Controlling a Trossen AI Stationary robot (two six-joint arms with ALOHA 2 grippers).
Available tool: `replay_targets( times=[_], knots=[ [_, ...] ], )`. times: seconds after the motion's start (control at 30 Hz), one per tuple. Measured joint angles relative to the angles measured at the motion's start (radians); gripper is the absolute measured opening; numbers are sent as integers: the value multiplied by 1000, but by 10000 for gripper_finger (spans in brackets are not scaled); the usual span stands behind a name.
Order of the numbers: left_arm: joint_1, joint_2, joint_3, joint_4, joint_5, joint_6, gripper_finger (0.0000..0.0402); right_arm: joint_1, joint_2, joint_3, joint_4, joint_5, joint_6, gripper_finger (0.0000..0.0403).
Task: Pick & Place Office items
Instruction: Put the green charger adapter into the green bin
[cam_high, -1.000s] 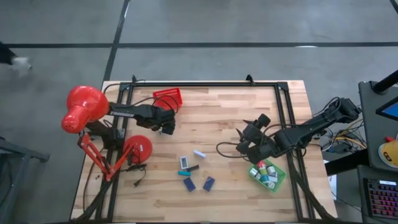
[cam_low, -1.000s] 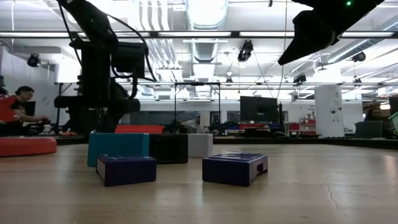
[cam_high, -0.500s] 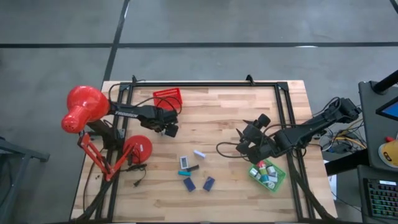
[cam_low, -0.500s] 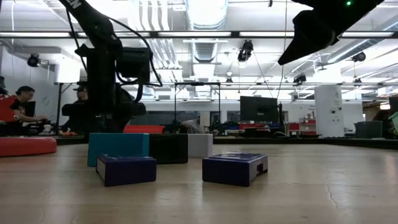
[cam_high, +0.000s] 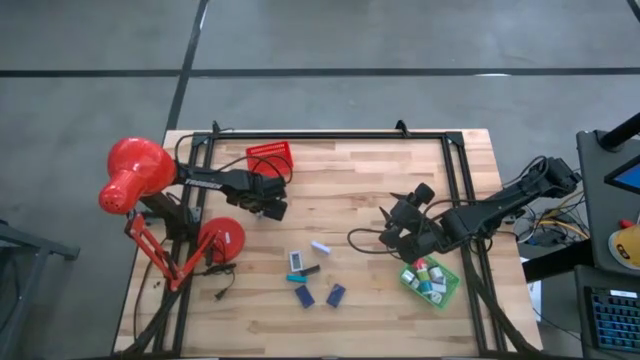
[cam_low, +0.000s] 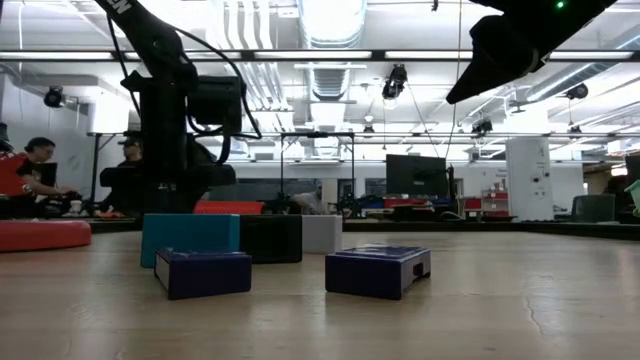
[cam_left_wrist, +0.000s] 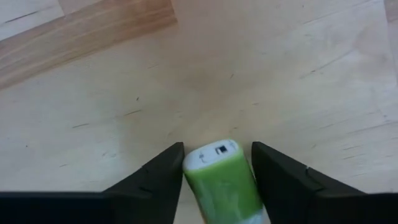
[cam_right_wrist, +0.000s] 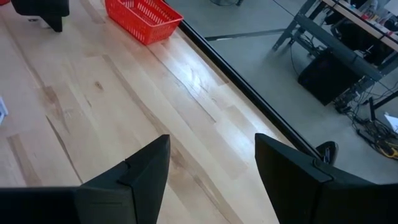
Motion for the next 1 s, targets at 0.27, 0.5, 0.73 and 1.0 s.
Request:
replay_targets(
  times=[0.27,0.5,0.73,1.0],
  knots=[
    [0,0,2,7,0,3,141,0,0,0,5,0,0,228],
    [2,2,47,-8,13,43,141,0,0,0,5,0,0,228],
    [1,2,117,-48,17,116,141,0,0,0,5,0,0,228],
    [1,-11,228,-58,17,246,141,0,0,0,5,-6,7,228]
  ],
)
